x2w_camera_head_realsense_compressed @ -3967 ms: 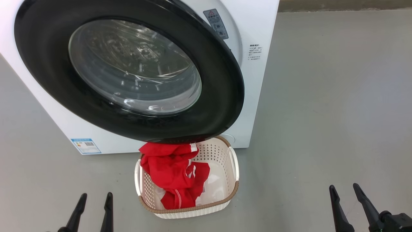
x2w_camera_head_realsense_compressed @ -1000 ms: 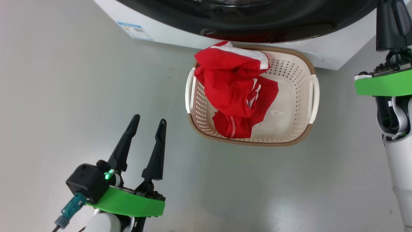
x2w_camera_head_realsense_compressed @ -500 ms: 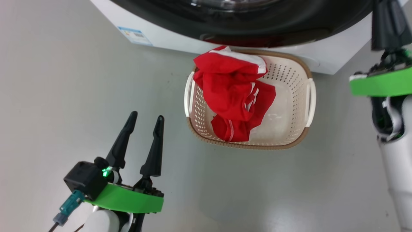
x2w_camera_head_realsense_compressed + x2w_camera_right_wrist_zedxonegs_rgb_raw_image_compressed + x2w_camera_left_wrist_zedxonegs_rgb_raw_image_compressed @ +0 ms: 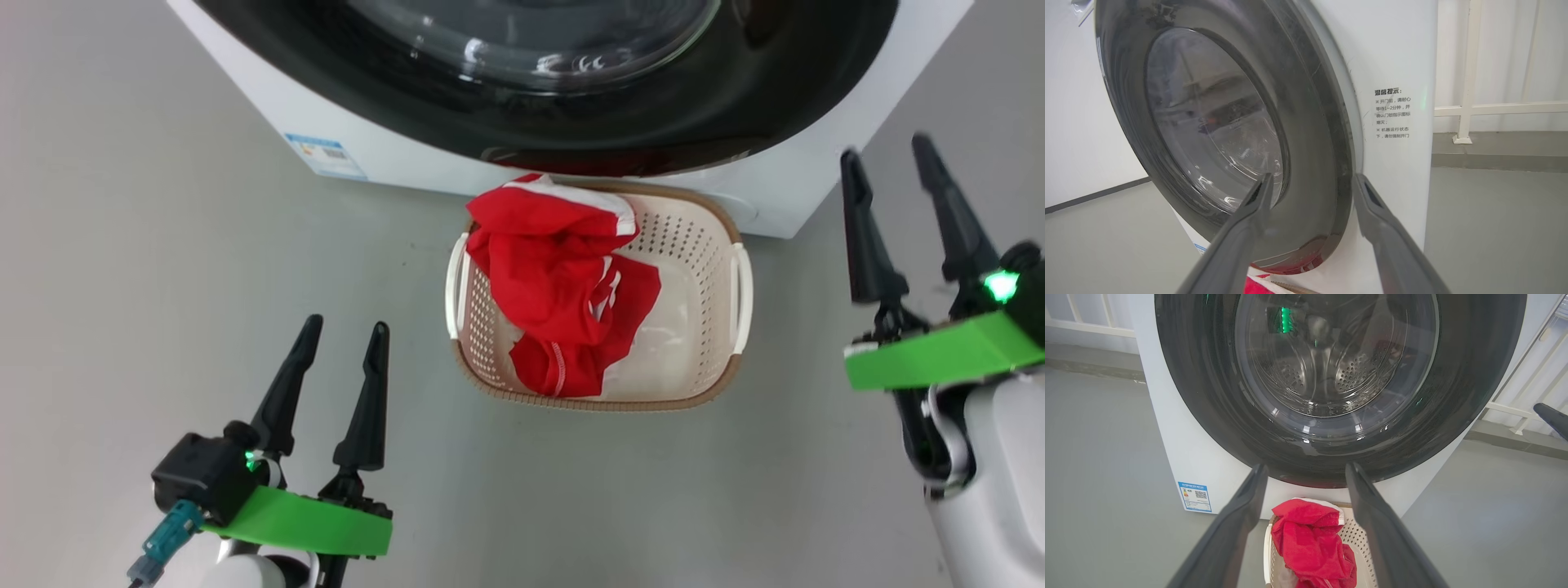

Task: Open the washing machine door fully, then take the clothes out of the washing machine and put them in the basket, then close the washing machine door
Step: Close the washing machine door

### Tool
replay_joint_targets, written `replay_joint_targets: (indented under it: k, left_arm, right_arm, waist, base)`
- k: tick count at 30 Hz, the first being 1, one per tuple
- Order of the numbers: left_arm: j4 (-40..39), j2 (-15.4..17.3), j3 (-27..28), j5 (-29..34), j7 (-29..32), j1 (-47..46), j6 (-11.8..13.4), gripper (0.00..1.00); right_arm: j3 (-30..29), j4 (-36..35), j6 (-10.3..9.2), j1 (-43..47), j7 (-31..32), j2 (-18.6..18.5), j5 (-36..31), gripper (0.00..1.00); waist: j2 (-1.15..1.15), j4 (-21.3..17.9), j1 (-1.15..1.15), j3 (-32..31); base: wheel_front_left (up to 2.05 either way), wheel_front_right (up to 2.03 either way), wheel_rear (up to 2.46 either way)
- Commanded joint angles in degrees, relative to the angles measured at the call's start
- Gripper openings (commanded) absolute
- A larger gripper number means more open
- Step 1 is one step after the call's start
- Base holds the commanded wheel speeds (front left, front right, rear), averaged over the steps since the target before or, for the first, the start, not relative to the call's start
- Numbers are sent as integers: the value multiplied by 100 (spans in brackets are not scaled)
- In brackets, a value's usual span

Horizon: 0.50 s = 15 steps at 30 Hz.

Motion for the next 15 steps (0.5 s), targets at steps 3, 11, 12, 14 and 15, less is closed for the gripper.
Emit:
replay_joint_targets:
  k: [3,11,12,14,15]
  left_arm:
    - [-62,88,260,87,-46,80,-51,100]
    - [53,88,411,274,-46,213,-77,100]
    - [65,88,436,291,-46,234,-78,100]
    - [74,88,445,326,-46,276,-80,100]
    - [76,88,448,340,-46,298,-80,100]
  right_arm:
    - [64,-184,-6,401,-13,46,28,100]
    - [19,-223,-6,1055,-13,112,6,100]
    - [16,-224,-6,1127,-13,124,6,100]
    - [7,-227,-6,1272,-13,154,-3,100]
    - [0,-230,-6,1337,-13,168,-5,100]
  waist:
    - [0,-136,0,-221]
    - [0,-318,0,-530]
    - [0,-345,0,-566]
    - [0,-403,0,-635]
    - [0,-431,0,-663]
  base:
    - [0,0,0]
    - [0,0,0]
    - [0,0,0]
    - [0,0,0]
    - [0,0,0]
